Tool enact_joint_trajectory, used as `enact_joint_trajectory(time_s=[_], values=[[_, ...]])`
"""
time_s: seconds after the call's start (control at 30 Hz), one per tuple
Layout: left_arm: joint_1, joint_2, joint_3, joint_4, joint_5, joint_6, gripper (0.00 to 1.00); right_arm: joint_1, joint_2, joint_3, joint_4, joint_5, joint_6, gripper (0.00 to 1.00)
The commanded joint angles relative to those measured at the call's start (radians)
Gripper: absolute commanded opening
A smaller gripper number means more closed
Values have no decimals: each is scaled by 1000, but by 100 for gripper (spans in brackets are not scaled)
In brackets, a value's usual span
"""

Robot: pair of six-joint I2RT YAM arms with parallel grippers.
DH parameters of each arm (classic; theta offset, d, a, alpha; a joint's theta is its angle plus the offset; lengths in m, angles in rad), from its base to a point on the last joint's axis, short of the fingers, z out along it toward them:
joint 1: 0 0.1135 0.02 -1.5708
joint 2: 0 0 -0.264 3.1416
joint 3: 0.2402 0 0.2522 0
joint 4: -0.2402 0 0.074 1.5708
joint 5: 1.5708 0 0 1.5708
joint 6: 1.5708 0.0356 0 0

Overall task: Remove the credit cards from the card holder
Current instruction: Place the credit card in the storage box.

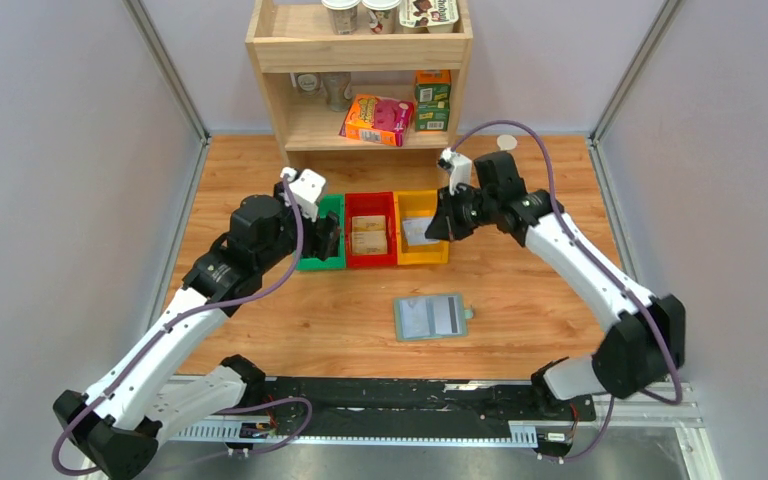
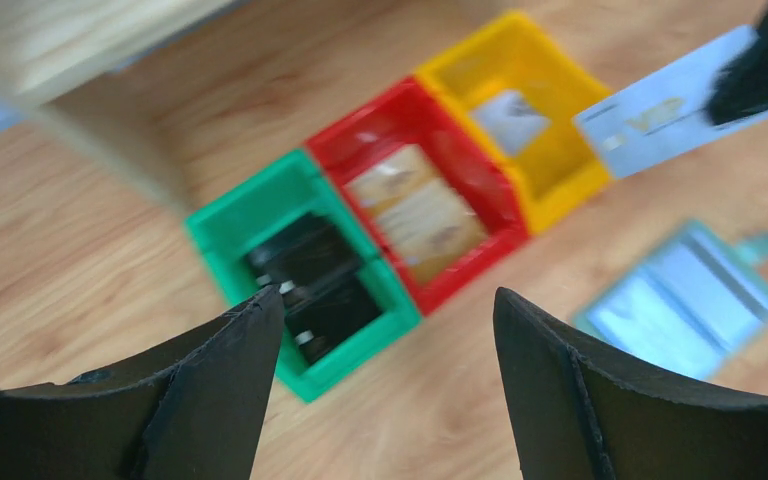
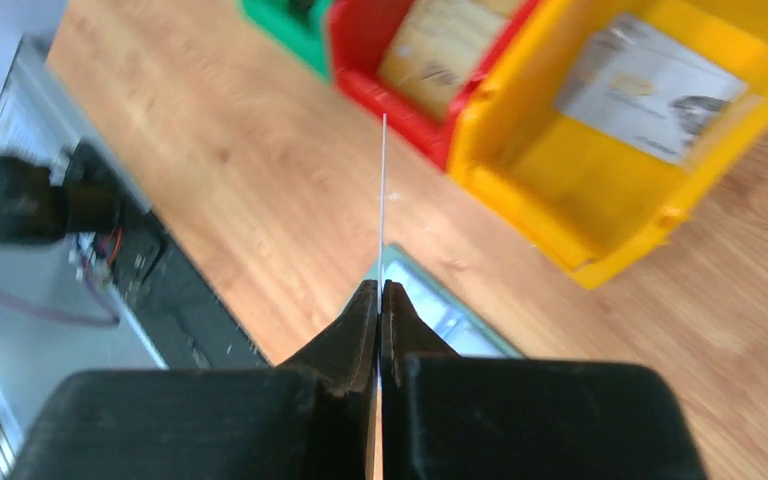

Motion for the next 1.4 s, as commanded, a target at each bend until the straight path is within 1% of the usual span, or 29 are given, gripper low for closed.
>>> enact_joint_trajectory(time_s=[0.0,0.07,0.17,0.3,0.37,0.47,0.7,0.83,0.93,1.03,1.1,1.13,1.27,1.37], values=[[22,-27,-17,31,-467,-46,84,-87,187,184,-115,115,118,0],[36,-25,-17,24,-496,-49,84,-103,288,250,-147,145,141,0],[59,-27,-20,21,-498,-56,84,-109,420,356,-192,173,164,0],[70,-25,-21,21,-487,-58,84,-109,577,477,-235,153,202,0],[77,-24,-23,21,-484,-59,84,-107,624,491,-220,126,227,0],[85,-27,-23,21,-480,-63,84,-104,658,483,-181,81,256,1],[94,-27,-20,18,-449,-70,84,-100,706,477,-149,13,276,10],[97,-21,-18,16,-441,-72,84,-94,727,488,-145,29,281,18],[99,-19,-18,14,-432,-75,84,-89,718,486,-151,96,285,20],[99,-14,-18,14,-418,-78,84,-90,665,454,-157,209,291,27],[99,-13,-18,13,-411,-79,84,-87,605,427,-155,275,296,30],[99,-13,-18,13,-403,-81,84,-87,579,414,-155,308,296,33],[100,-7,-15,13,-380,-86,84,-60,455,373,-169,420,275,54],[100,-4,-14,7,-371,-90,84,-15,352,321,-174,486,261,68]])
